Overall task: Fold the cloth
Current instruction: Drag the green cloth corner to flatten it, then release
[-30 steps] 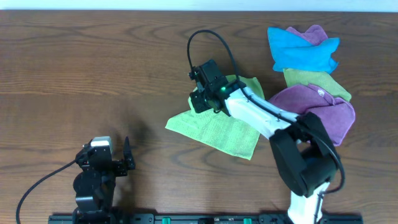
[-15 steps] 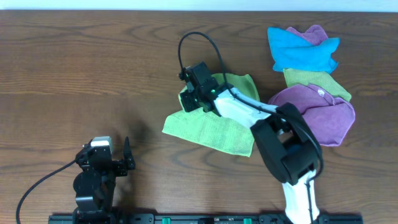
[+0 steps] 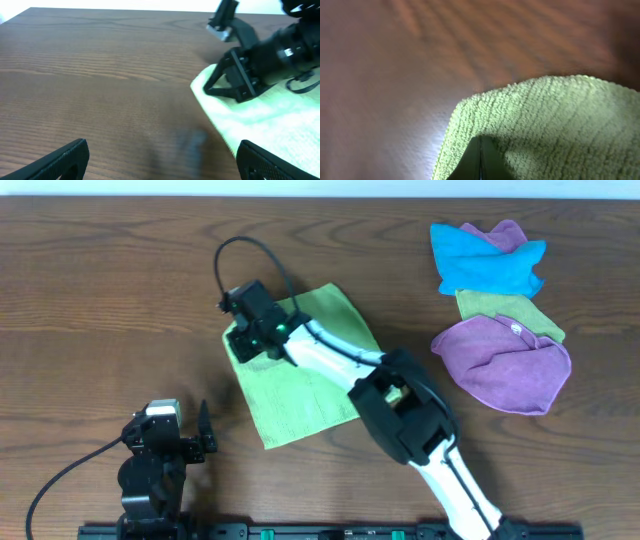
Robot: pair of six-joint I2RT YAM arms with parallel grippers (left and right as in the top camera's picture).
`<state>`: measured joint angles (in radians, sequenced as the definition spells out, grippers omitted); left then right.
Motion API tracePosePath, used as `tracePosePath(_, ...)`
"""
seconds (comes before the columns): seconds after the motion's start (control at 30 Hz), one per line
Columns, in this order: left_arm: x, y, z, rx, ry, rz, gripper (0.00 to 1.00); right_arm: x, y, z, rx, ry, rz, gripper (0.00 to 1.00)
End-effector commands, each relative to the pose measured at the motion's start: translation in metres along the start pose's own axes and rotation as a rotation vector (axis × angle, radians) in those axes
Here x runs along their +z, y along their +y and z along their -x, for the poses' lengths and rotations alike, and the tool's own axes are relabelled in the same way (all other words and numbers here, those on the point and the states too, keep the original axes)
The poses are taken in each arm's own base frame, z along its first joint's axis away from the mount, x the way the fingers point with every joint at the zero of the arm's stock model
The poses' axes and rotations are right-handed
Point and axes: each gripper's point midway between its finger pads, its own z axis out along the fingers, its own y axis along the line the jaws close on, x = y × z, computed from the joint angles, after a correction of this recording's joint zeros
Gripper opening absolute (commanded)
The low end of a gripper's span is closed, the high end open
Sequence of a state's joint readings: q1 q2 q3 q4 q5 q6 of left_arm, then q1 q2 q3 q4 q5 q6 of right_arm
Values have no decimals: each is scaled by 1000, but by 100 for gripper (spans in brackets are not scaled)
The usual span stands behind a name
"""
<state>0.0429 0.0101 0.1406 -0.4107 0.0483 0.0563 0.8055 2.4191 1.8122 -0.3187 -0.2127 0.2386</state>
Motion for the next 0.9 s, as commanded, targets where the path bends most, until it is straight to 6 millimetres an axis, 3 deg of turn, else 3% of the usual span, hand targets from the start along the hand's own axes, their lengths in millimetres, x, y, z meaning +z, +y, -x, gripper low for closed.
tracePosePath(0.0, 3, 0, -8, 2, 18, 3, 95, 4, 7, 8, 9, -6, 9, 1)
tracePosePath(0.07, 3, 0, -8, 2, 18, 3, 95, -7, 11, 25, 9, -20, 10, 1)
tracePosePath(0.1, 3, 0, -8, 2, 18, 3, 95, -13, 14, 34, 5, -25, 11, 9)
tracePosePath(0.17, 3, 0, -8, 2, 18, 3, 95, -29, 21, 52, -27, -35, 11, 33)
tracePosePath(0.27, 3, 0, -8, 2, 18, 3, 95, -63, 32, 76, -83, -27, 6, 54)
tracePosePath(0.33, 3, 0, -8, 2, 18, 3, 95, -97, 41, 89, -140, -13, -9, 55)
tracePosePath(0.43, 3, 0, -8, 2, 18, 3, 95, -147, 37, 99, -148, -3, -110, 56)
tracePosePath(0.57, 3, 0, -8, 2, 18, 3, 95, -213, 22, 90, -155, 50, -266, 54)
tracePosePath(0.7, 3, 0, -8, 2, 17, 2, 95, -274, 13, 61, -123, 142, -328, 58)
tracePosePath(0.87, 3, -8, -8, -23, 18, -44, 95, -319, 10, 36, -69, 206, -351, 61)
